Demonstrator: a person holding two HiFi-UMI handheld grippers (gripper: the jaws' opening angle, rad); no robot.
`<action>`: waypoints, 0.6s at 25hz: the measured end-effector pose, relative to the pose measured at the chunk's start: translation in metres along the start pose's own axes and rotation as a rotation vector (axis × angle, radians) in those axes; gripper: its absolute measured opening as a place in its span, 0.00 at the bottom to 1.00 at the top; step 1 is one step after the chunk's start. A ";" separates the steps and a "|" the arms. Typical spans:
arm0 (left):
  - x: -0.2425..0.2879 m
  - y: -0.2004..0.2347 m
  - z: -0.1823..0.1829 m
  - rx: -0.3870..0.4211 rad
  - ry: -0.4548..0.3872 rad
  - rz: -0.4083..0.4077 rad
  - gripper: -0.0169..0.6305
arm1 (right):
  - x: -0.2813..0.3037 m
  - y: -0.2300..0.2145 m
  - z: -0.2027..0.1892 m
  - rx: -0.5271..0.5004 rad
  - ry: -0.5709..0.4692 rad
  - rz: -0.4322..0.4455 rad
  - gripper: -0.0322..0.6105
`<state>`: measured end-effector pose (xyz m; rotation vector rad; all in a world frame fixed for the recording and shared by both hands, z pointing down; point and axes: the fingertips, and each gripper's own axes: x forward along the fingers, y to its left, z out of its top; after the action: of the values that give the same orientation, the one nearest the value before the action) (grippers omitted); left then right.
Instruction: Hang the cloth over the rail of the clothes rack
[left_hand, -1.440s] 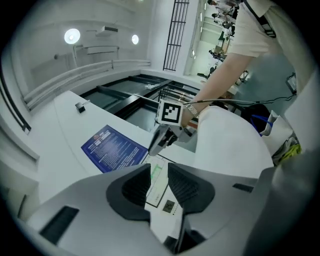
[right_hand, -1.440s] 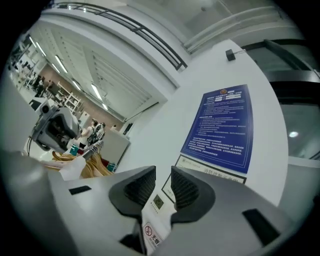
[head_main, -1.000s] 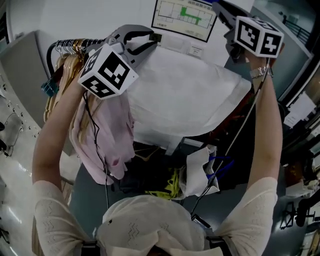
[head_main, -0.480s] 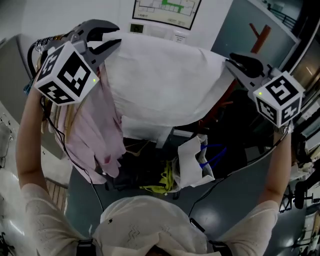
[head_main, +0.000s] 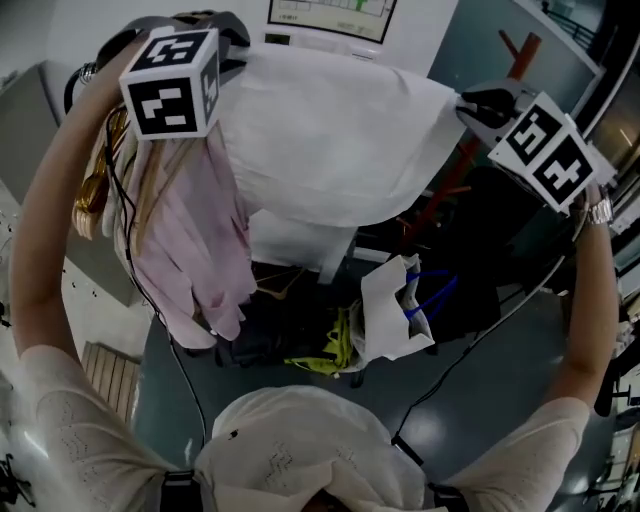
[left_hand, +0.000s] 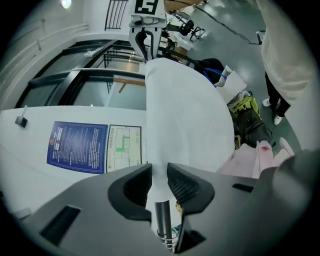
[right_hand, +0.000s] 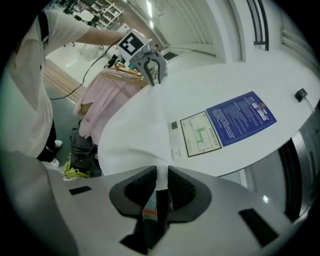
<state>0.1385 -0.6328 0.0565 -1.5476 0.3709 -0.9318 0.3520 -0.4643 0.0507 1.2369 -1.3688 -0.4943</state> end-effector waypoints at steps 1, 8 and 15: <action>0.002 0.000 0.000 0.002 0.021 -0.014 0.19 | 0.001 0.000 0.000 0.000 0.016 0.009 0.18; -0.003 0.007 -0.010 -0.098 0.088 0.038 0.07 | -0.006 -0.009 -0.012 0.040 0.057 -0.080 0.09; 0.003 0.020 -0.022 -0.148 0.096 0.052 0.07 | -0.017 -0.013 -0.034 0.214 0.015 -0.060 0.09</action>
<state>0.1295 -0.6543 0.0373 -1.6229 0.5563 -0.9579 0.3831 -0.4415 0.0403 1.4556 -1.4026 -0.3864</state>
